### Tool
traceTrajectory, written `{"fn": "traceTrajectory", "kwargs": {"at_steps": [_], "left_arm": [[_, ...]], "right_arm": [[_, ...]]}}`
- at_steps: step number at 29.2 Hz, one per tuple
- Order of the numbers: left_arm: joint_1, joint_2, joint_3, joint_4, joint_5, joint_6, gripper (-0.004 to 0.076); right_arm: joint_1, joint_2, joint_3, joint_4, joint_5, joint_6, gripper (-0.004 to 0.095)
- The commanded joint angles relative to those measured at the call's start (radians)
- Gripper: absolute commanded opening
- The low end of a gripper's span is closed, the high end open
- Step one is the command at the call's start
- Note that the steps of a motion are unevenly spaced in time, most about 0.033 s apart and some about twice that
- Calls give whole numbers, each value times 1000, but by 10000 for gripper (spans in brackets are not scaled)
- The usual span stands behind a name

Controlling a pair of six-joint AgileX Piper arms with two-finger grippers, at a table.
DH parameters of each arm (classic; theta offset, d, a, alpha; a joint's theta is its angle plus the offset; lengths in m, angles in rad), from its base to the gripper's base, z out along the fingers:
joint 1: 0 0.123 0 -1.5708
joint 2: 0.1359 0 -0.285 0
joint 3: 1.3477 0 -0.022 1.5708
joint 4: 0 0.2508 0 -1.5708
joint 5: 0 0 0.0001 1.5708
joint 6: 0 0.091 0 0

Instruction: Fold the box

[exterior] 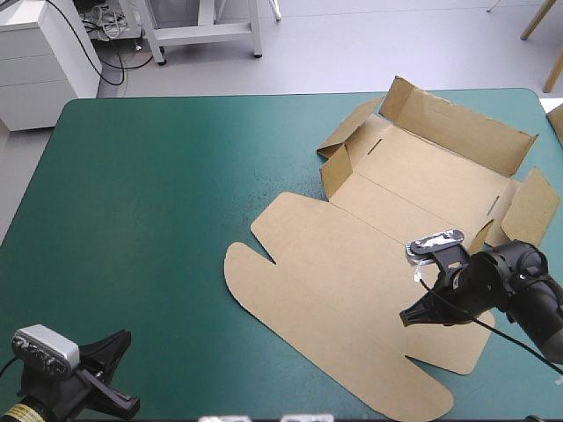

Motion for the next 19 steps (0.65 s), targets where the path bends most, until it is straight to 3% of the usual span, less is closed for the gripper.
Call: {"fn": "traceTrajectory", "kwargs": {"at_steps": [1,10,19], "left_arm": [[-6,17,-22,-15,-70,0,-8],[-6,17,-21,-15,-72,0,-8],[-6,17,-21,-15,-71,0,-8]], "right_arm": [[-1,-14,-31,1,-13,-1,-2],[-1,-14,-48,-7,10,-10,-2],[-1,-22,-248,-37,60,26,-2]]}}
